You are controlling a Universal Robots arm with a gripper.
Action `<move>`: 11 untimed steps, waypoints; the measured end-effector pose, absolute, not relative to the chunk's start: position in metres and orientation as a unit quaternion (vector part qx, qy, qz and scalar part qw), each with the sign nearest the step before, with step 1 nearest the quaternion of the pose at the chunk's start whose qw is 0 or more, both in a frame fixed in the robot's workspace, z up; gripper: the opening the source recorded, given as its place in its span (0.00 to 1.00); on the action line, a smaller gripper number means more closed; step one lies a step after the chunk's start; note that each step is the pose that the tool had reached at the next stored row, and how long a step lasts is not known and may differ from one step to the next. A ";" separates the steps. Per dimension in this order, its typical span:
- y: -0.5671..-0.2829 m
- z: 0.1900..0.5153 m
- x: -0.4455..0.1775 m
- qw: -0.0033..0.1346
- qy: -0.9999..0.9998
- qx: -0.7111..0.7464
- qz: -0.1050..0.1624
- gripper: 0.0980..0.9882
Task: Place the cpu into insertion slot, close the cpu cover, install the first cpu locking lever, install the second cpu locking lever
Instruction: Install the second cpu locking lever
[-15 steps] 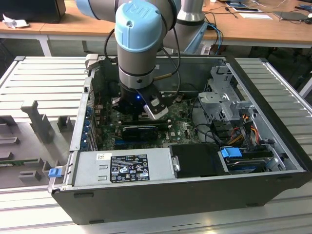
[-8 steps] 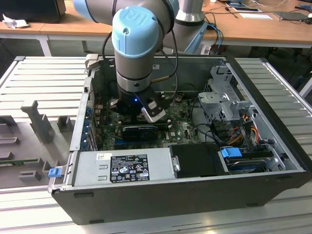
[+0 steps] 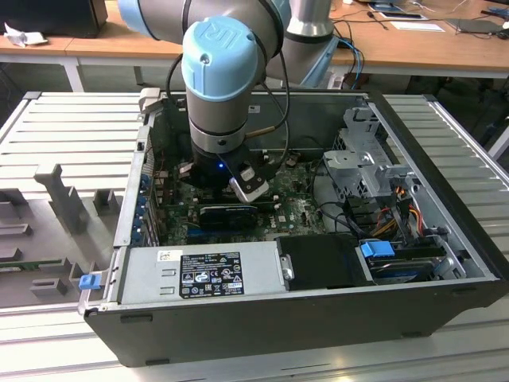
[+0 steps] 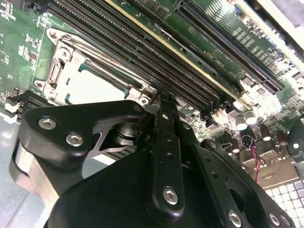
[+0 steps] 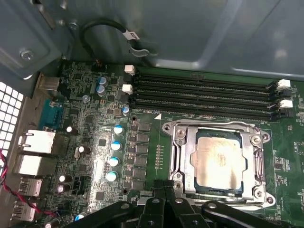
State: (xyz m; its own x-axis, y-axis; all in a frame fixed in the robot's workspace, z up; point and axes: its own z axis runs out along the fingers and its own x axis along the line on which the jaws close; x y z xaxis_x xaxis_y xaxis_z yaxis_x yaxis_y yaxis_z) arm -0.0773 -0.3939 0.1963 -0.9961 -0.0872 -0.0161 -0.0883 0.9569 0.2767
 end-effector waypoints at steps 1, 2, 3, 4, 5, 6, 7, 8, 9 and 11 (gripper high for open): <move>-0.394 0.198 -0.077 0.002 0.989 -0.044 0.140 0.01; -0.394 0.200 -0.077 0.002 0.989 -0.044 0.140 0.01; -0.393 0.204 -0.077 0.002 0.989 -0.044 0.140 0.01; -0.393 0.206 -0.077 0.002 0.989 -0.044 0.140 0.01; -0.393 0.208 -0.077 0.002 0.989 -0.044 0.140 0.01; -0.393 0.209 -0.077 0.002 0.989 -0.044 0.140 0.01; -0.393 0.213 -0.077 0.002 0.989 -0.044 0.140 0.01; -0.393 0.216 -0.077 0.002 0.989 -0.044 0.140 0.01; -0.393 0.218 -0.077 0.002 0.989 -0.044 0.140 0.01; -0.393 0.222 -0.077 0.002 0.989 -0.044 0.140 0.01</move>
State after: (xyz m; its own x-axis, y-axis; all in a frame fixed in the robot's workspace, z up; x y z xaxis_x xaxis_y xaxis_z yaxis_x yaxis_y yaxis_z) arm -0.0773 -0.3930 0.2218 -0.9961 -0.0873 -0.0160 -0.0883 0.9569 0.2768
